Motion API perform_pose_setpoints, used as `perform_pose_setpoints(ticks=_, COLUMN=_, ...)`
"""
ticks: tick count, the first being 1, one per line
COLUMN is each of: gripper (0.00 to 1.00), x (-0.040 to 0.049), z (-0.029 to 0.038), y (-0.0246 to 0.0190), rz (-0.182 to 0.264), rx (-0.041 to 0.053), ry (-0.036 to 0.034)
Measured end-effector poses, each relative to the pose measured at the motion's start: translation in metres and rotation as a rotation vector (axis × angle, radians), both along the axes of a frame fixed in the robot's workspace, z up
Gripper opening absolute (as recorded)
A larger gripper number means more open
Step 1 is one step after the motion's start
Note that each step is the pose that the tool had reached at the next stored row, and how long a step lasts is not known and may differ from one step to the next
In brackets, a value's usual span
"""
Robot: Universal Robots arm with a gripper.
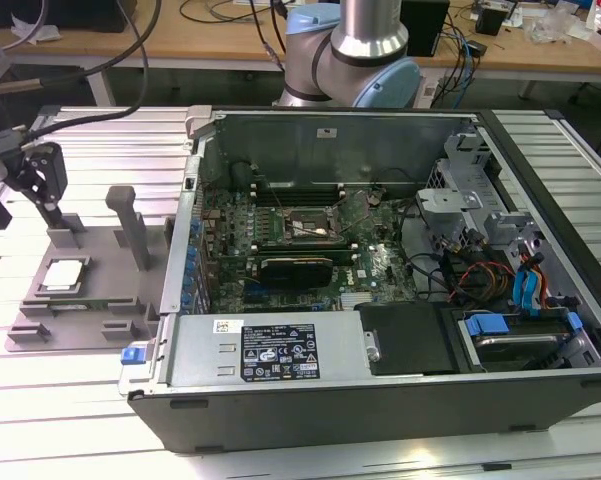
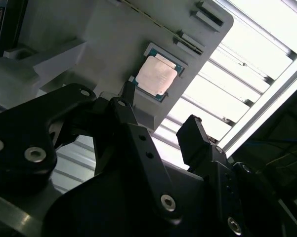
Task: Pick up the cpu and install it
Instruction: 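Pick up the cpu and move it towards the insertion slot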
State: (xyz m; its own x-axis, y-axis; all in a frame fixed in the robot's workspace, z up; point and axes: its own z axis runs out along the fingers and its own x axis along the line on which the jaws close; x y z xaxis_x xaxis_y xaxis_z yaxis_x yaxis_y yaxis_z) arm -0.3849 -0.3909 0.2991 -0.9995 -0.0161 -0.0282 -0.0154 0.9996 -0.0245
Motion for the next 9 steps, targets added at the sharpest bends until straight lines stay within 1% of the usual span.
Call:
perform_pose_setpoints(ticks=5, gripper=0.62, x=0.0, z=-0.0034, y=0.0, rz=0.0, rx=0.0, ry=0.0)
perform_pose_setpoints(ticks=9, gripper=0.62, x=0.0, z=-0.0073, y=0.0, rz=0.0, rx=0.0, ry=0.0)
